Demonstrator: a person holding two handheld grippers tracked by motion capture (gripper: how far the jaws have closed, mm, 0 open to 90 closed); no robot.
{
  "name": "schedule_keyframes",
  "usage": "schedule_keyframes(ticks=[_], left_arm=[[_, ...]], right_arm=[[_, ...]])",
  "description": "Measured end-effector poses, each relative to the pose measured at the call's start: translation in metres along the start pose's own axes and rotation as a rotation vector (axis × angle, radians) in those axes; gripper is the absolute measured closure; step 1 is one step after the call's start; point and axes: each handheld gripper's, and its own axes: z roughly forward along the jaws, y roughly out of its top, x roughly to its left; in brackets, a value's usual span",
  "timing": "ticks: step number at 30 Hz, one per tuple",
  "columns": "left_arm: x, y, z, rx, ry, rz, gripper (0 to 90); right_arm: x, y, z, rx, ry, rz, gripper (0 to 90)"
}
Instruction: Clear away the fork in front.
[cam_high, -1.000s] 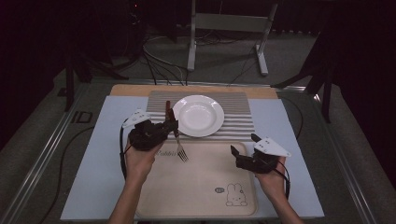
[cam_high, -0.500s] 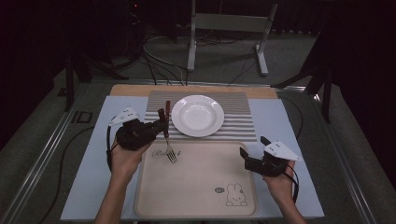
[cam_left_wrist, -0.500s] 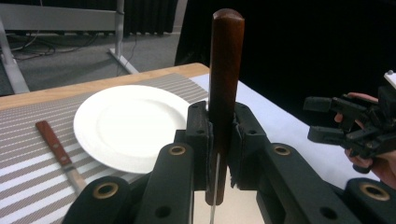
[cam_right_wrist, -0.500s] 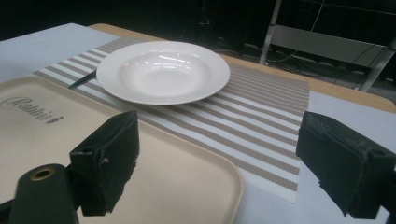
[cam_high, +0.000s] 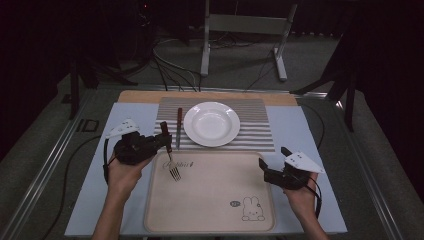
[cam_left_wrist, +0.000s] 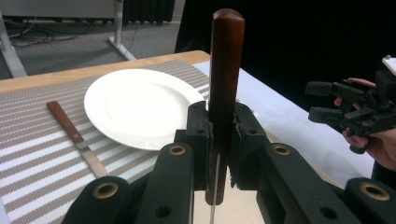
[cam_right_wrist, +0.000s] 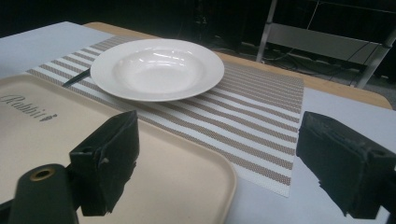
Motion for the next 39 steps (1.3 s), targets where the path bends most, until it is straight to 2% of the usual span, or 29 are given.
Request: schedule_keyframes(ticks=[4,23,29,33,37,39], left_arm=[[0.003,-0.005,-0.005,0.013,-0.013,-0.014,80.3],[0.002,-0.023,-0.020,0.081,-0.031,-0.021,80.2],[0.003,-0.031,-0.021,0.094,-0.036,-0.041,80.1],[0.003,-0.037,-0.020,0.127,-0.044,-0.045,80.1],[0.005,-0.045,-0.015,0.188,-0.054,-0.070,80.3],[0.006,-0.049,-0.012,0.193,-0.054,-0.083,80.2]], right_arm=[[-0.002,-0.001,0.000,0.002,-0.007,0.004,13.4],[-0.003,-0.004,0.000,0.010,-0.018,0.005,13.5],[-0.003,-0.005,0.000,0.015,-0.017,0.002,13.5],[-0.003,-0.005,0.001,0.015,-0.019,0.002,13.5],[-0.004,-0.006,0.001,0.017,-0.021,0.003,13.5],[-0.003,-0.006,0.001,0.017,-0.022,0.003,13.5]])
